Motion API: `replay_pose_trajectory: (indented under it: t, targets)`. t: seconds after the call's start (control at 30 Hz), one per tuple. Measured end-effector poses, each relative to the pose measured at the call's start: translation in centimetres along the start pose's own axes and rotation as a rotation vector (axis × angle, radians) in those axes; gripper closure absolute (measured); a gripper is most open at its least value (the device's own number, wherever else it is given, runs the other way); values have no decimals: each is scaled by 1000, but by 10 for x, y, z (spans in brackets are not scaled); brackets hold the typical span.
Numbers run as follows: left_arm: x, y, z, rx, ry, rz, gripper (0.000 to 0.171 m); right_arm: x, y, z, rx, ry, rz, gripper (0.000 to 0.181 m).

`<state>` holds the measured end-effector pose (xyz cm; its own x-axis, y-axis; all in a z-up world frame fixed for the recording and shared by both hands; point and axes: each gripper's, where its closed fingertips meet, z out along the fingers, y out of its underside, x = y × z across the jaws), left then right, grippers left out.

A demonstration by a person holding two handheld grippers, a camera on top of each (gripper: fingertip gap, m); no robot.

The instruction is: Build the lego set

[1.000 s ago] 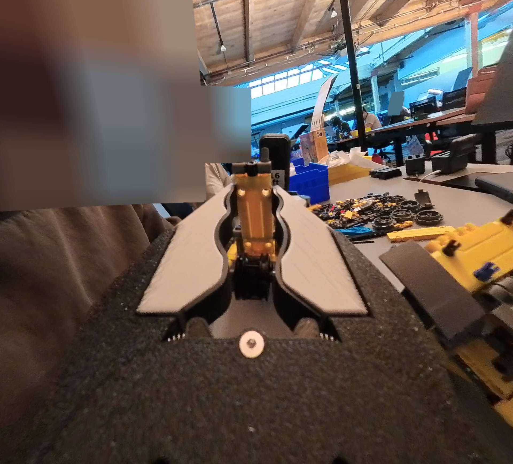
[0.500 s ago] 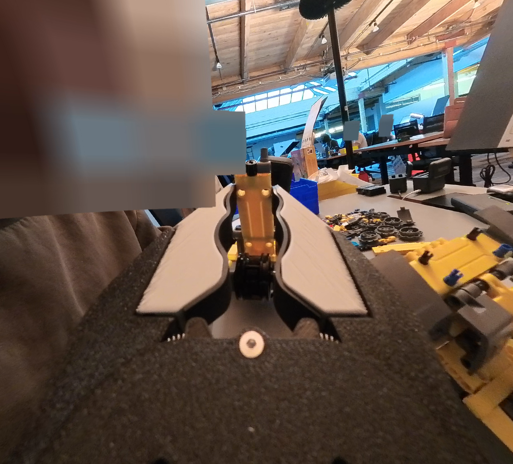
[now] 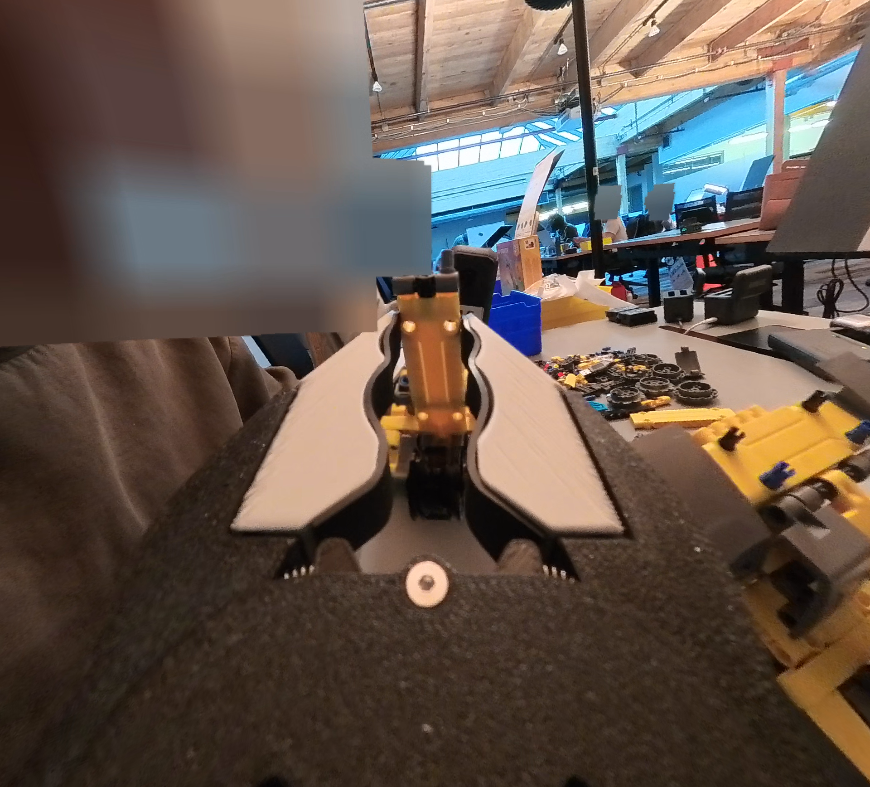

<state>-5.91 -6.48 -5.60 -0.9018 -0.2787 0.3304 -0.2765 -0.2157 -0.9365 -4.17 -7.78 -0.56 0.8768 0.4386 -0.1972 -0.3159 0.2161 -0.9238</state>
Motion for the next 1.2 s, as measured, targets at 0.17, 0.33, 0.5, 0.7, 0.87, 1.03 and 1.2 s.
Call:
replay_pose_trajectory:
  t: [0.17, 0.33, 0.5, 0.7, 0.87, 1.03, 1.2]
  targets:
    - [-1, -1, -1, 13, 8, -13, 122, 0, 2, 1, -12, 8, -5, 157]
    - [4, 7, 7, -44, 0, 48, 106, 3, 5, 3, -13, 17, 20, 157]
    - [4, 15, 17, -67, -17, 63, 100, 8, 1, -1, 15, 19, 73, 157]
    - [-4, 18, 19, -63, -41, 20, 87, 9, 0, -1, 14, 28, 58, 157]
    - [-5, 18, 20, -53, -54, 24, 92, 10, 3, 0, 6, 40, 44, 157]
    - [-5, 14, 17, -41, -64, 50, 110, 9, 6, 2, -6, 46, 24, 157]
    - [-7, 9, 12, -26, -86, 77, 116, 9, 5, 2, -2, 47, 24, 157]
